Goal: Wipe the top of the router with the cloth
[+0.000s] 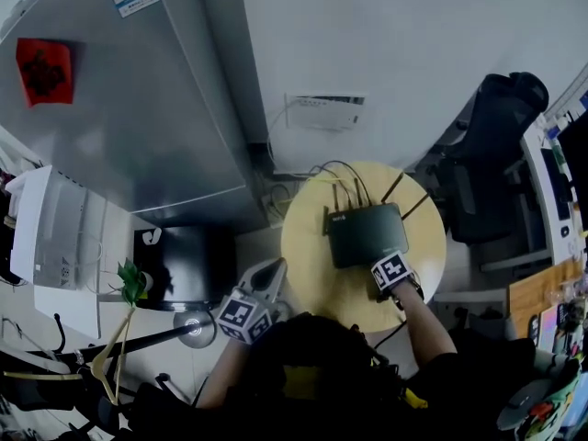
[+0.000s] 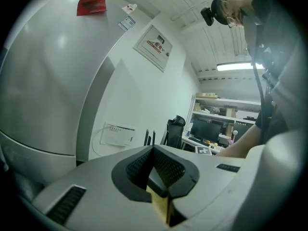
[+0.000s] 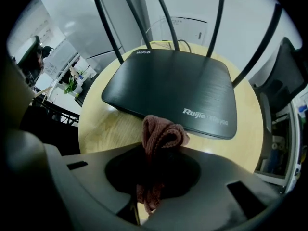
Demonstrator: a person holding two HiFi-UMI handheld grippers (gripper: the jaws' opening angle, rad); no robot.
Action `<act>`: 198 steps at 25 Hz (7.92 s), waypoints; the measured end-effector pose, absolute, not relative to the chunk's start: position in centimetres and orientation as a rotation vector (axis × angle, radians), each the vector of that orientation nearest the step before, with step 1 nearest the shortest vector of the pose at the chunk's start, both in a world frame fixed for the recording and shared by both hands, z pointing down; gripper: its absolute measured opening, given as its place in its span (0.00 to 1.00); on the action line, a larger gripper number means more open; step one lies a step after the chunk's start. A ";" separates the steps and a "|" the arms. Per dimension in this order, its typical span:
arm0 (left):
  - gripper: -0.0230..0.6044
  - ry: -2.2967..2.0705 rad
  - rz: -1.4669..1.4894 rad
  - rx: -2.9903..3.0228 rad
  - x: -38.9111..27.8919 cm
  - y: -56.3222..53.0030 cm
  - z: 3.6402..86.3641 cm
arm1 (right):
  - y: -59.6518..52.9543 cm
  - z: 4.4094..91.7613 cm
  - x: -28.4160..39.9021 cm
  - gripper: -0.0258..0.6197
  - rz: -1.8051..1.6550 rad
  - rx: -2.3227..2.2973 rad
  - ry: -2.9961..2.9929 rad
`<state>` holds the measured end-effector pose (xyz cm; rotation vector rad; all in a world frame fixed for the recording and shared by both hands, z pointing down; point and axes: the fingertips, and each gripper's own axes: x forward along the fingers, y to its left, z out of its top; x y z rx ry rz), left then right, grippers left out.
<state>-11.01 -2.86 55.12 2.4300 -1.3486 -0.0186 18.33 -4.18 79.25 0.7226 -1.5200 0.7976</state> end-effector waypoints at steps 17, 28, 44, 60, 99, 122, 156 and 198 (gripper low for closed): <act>0.04 -1.334 -0.061 2.442 -15.8 -0.7 54.6 | -2.5 78.8 12.9 0.14 0.831 0.737 -1.559; 0.04 -1.349 -0.071 2.421 -17.7 -0.1 55.0 | -1.1 78.8 9.0 0.14 0.891 0.663 -1.626; 0.04 -1.329 -0.065 2.433 -19.5 -0.2 55.0 | 0.0 78.8 4.8 0.14 0.885 0.613 -1.666; 0.04 -1.351 -0.054 2.405 -20.3 0.5 55.8 | -0.3 77.8 0.6 0.14 0.936 0.597 -1.759; 0.04 -1.281 -0.018 2.486 -20.8 -2.7 55.1 | -9.2 77.8 1.5 0.13 1.885 1.756 -1.389; 0.04 -1.291 -0.027 2.477 -17.5 -2.6 54.9 | -5.0 78.9 3.1 0.13 1.578 1.490 -1.517; 0.04 -1.528 -0.083 2.374 -6.1 0.0 52.6 | -3.7 78.3 10.6 0.13 0.656 0.715 -1.792; 0.04 -1.307 0.032 2.531 3.7 -4.7 52.5 | -7.7 78.9 27.9 0.13 0.847 1.012 -1.625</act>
